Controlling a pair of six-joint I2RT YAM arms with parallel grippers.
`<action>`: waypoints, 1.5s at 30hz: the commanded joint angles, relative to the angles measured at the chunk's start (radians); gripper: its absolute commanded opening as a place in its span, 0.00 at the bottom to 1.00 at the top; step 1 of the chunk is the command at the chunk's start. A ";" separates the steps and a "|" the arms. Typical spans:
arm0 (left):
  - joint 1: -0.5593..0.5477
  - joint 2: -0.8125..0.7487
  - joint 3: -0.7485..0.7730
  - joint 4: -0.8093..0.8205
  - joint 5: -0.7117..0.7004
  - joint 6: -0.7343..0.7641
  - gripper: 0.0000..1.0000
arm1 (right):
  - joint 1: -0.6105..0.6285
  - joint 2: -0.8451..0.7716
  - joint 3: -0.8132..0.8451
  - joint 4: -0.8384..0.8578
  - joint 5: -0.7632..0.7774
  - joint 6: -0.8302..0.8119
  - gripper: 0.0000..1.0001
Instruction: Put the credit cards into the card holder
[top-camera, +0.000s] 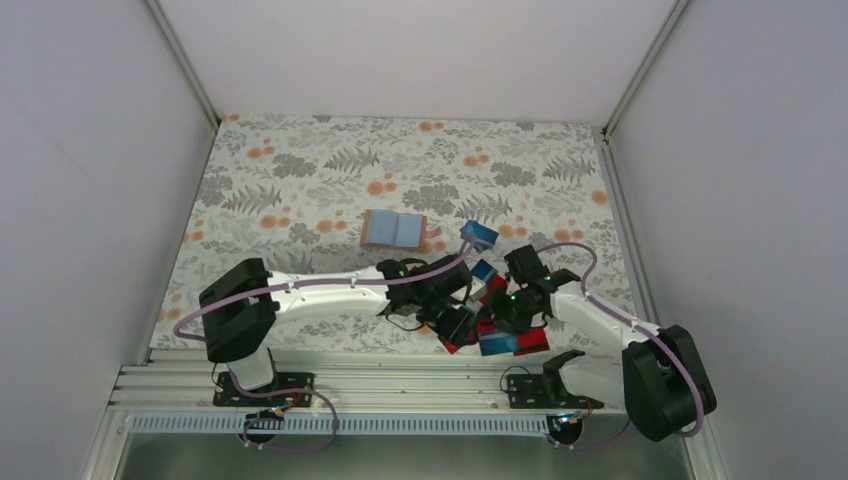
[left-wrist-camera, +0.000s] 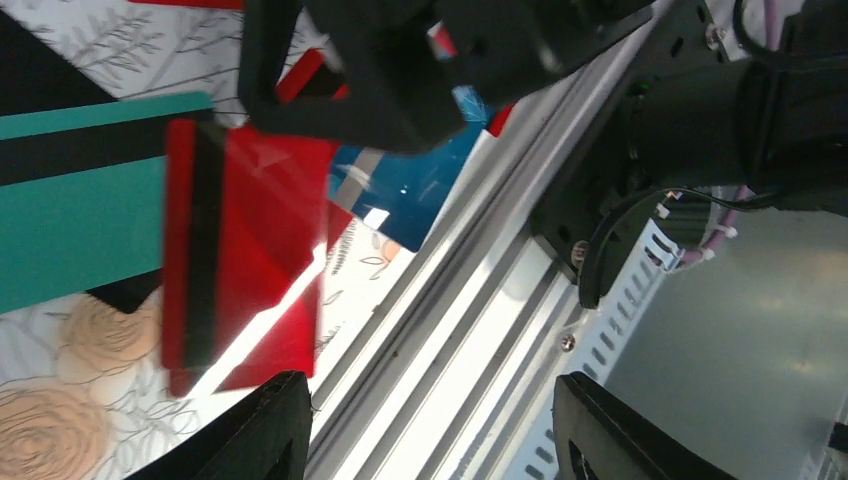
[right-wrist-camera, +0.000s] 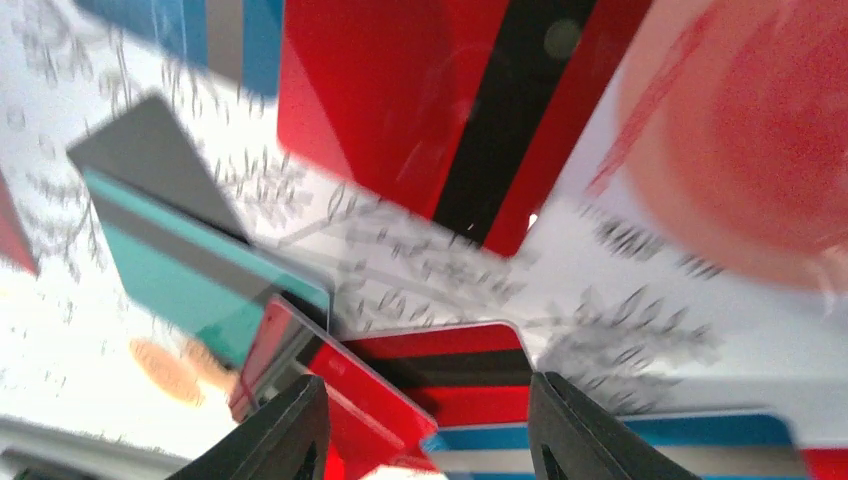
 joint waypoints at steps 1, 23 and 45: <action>-0.019 0.030 0.013 0.041 0.031 0.012 0.61 | 0.069 0.024 -0.069 -0.097 -0.096 0.089 0.50; -0.018 0.132 0.056 0.075 0.128 0.045 0.57 | 0.105 0.009 0.207 -0.404 0.172 0.180 0.57; 0.004 0.246 0.022 0.165 0.338 -0.431 0.58 | 0.102 0.132 0.043 -0.179 0.137 0.182 0.07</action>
